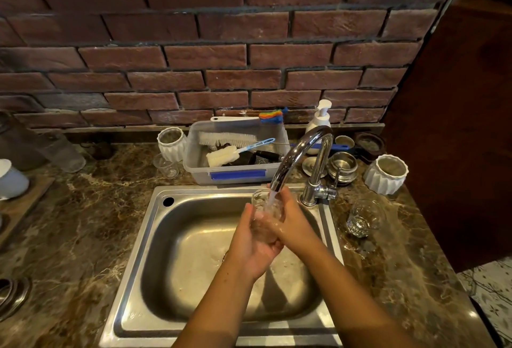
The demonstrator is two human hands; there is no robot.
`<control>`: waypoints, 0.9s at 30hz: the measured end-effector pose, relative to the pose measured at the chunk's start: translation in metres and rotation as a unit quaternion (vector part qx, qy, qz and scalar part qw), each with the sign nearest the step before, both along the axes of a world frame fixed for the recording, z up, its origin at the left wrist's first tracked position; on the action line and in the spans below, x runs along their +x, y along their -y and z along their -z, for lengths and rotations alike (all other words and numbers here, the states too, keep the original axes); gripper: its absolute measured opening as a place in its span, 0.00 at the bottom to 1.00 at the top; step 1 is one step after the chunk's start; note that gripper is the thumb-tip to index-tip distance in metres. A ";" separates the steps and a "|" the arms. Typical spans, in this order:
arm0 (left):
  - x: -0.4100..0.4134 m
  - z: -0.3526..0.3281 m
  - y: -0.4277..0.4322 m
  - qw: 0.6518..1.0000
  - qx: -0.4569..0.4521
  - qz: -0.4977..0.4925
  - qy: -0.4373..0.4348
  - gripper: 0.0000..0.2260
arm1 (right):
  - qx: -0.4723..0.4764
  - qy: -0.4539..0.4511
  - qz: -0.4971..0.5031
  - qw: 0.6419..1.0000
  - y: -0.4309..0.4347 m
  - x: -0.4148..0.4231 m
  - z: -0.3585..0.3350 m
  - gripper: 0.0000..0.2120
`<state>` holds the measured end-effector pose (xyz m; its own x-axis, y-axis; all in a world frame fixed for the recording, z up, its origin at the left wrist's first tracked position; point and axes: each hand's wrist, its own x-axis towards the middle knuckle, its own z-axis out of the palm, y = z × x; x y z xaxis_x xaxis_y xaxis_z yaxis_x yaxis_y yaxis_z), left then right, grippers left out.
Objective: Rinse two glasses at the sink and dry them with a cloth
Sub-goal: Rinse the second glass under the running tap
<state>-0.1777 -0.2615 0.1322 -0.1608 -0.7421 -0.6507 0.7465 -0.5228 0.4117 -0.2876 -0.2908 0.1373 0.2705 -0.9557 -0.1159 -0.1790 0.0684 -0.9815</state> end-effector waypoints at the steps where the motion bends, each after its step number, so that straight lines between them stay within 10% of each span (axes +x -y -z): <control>1: 0.002 0.002 0.000 1.000 0.000 -0.001 0.003 0.23 | -0.006 -0.008 -0.011 1.000 -0.002 -0.002 0.001 0.24; 7: 0.012 0.002 0.003 0.991 -0.040 0.078 0.099 0.24 | -0.084 -0.127 0.044 0.987 0.015 -0.005 -0.010 0.04; 12: 0.006 0.000 -0.002 0.981 -0.071 0.100 0.150 0.25 | -0.049 -0.159 0.062 0.984 0.028 0.006 -0.013 0.16; 18: 0.009 -0.003 -0.004 0.996 -0.040 0.040 0.062 0.25 | 0.005 -0.023 0.076 0.997 0.008 0.014 -0.010 0.05; 22: 0.014 -0.001 -0.002 0.998 -0.048 0.024 0.044 0.24 | -0.044 -0.075 -0.001 0.996 -0.010 0.013 -0.003 0.19; 27: 0.017 -0.002 -0.005 0.992 -0.053 0.067 0.091 0.23 | -0.084 -0.157 0.027 0.984 0.002 0.009 -0.018 0.09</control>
<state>-0.1610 -0.2562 0.1340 -0.1497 -0.7884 -0.5967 0.5813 -0.5584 0.5919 -0.2786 -0.2932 0.1554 0.1940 -0.9807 -0.0240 -0.4758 -0.0727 -0.8765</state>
